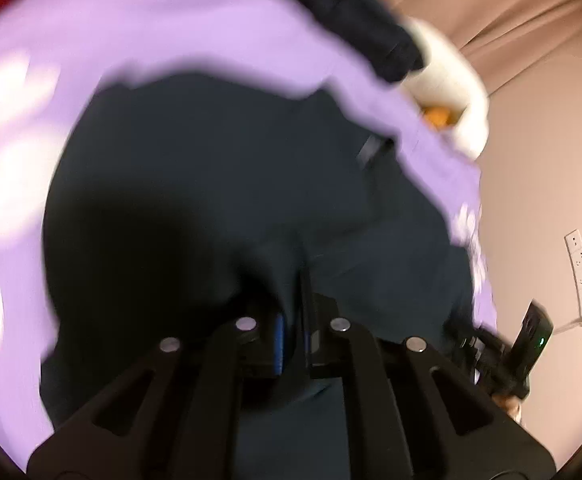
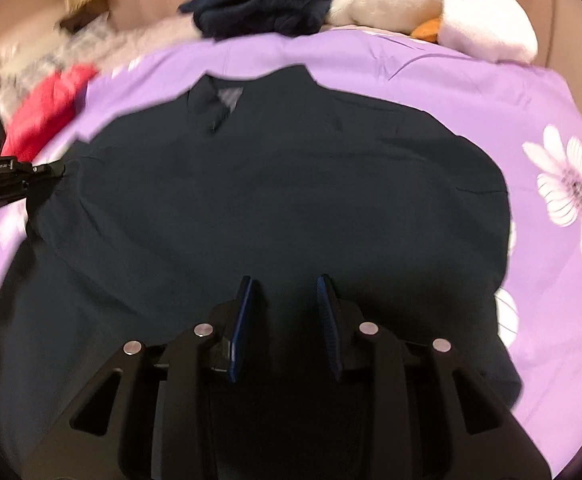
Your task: Fold large clothes
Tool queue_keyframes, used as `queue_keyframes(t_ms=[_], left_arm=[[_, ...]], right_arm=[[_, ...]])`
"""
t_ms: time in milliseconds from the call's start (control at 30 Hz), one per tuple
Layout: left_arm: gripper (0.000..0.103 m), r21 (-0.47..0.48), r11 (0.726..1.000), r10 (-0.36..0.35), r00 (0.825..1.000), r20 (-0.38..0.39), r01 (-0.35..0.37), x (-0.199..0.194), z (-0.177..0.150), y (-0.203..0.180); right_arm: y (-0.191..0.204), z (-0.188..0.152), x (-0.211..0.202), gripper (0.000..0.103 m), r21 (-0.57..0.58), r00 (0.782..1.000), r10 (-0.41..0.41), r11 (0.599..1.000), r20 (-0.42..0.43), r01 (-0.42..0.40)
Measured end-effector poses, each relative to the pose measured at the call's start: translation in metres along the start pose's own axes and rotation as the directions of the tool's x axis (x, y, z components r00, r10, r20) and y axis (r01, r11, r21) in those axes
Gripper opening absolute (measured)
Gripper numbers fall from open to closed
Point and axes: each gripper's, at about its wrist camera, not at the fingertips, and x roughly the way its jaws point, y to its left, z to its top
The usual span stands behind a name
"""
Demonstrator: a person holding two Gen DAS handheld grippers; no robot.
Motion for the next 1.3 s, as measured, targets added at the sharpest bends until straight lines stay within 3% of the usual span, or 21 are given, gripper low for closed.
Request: queue_keyframes(t_ms=[33, 133, 300, 433, 533, 667, 767, 867, 933, 1000, 1100, 1233, 1300], left_arm=[[0.020, -0.018, 1.000, -0.019, 1.000, -0.023, 0.019, -0.004, -0.010, 0.012], [0.036, -0.068, 0.997, -0.051, 0.998, -0.033, 0.048, -0.023, -0.025, 0.033], [0.049, -0.025, 0.998, 0.062, 0.996, 0.057, -0.060, -0.061, -0.020, 0.021], [0.050, 0.129, 0.989, 0.061, 0.991, 0.116, -0.076, -0.069, -0.018, -0.029], [0.047, 0.264, 0.955, 0.112, 0.988, 0.103, -0.136, -0.045, -0.027, -0.069], [0.045, 0.339, 0.916, 0.218, 0.976, 0.024, -0.213, -0.004, -0.048, -0.073], [0.046, 0.385, 0.895, 0.240, 0.971, 0.010, -0.225, 0.006, -0.064, -0.060], [0.048, 0.372, 0.908, 0.204, 0.979, 0.014, -0.194, -0.008, -0.060, -0.061], [0.065, 0.361, 0.914, 0.178, 0.983, 0.044, -0.182, -0.017, -0.050, -0.067], [0.070, 0.363, 0.916, 0.154, 0.985, 0.075, -0.171, -0.019, -0.041, -0.074], [0.070, 0.345, 0.925, 0.145, 0.987, 0.069, -0.160, -0.005, -0.028, -0.079], [0.056, 0.292, 0.934, 0.210, 0.977, 0.020, -0.207, 0.021, -0.023, -0.061], [0.050, 0.292, 0.937, 0.195, 0.981, 0.016, -0.191, 0.019, -0.024, -0.052]], right_arm=[[-0.001, -0.004, -0.003, 0.036, -0.017, 1.000, -0.002, 1.000, -0.013, 0.002], [-0.007, -0.005, -0.009, 0.041, -0.015, 0.999, 0.000, 1.000, -0.036, -0.001], [-0.003, 0.004, -0.031, 0.042, 0.010, 0.999, 0.036, 0.999, 0.021, -0.036], [0.021, 0.018, -0.034, 0.042, -0.022, 0.996, 0.064, 0.998, 0.065, -0.063], [0.037, 0.023, -0.016, 0.042, -0.047, 0.997, 0.054, 0.998, 0.058, -0.052], [0.044, 0.007, 0.010, 0.042, -0.085, 0.999, 0.016, 0.996, -0.035, -0.019], [0.047, -0.007, -0.001, 0.042, -0.154, 1.000, 0.024, 0.988, -0.015, -0.026], [0.038, -0.001, -0.014, 0.042, -0.138, 0.999, 0.051, 0.989, -0.002, -0.051], [0.032, 0.015, -0.020, 0.042, -0.098, 0.996, 0.076, 0.993, 0.051, -0.071], [0.028, 0.035, -0.016, 0.042, -0.049, 0.993, 0.077, 0.996, 0.089, -0.073], [0.025, 0.064, 0.011, 0.042, 0.025, 0.994, 0.076, 0.997, 0.084, -0.078], [-0.005, 0.079, 0.048, 0.042, 0.094, 0.999, -0.053, 0.994, 0.009, 0.052], [-0.038, 0.072, 0.051, 0.041, 0.157, 0.994, -0.110, 0.981, -0.024, 0.113]])
